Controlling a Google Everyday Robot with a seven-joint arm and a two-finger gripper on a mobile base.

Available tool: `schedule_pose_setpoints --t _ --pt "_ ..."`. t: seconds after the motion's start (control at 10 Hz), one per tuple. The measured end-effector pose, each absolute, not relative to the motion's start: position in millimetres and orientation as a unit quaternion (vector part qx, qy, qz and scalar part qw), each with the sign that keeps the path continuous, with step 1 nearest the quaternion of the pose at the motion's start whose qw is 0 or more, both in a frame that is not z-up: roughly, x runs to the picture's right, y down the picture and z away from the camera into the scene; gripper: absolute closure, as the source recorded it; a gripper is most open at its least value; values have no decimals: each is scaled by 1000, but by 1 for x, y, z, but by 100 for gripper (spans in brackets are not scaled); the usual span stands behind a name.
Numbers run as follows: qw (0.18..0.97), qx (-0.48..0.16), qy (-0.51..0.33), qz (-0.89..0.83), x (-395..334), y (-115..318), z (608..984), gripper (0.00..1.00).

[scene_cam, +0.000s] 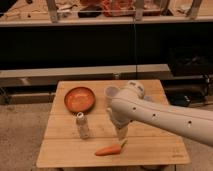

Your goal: Knock the bottle over

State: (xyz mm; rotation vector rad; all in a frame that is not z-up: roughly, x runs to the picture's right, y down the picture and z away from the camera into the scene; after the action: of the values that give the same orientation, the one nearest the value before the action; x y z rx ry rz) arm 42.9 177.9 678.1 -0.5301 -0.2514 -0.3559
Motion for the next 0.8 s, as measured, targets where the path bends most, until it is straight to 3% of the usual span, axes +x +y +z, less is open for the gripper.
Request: schedule_pose_setpoints --t 0.8 --pt "937 -268 -131 -184 38 190 681 20"
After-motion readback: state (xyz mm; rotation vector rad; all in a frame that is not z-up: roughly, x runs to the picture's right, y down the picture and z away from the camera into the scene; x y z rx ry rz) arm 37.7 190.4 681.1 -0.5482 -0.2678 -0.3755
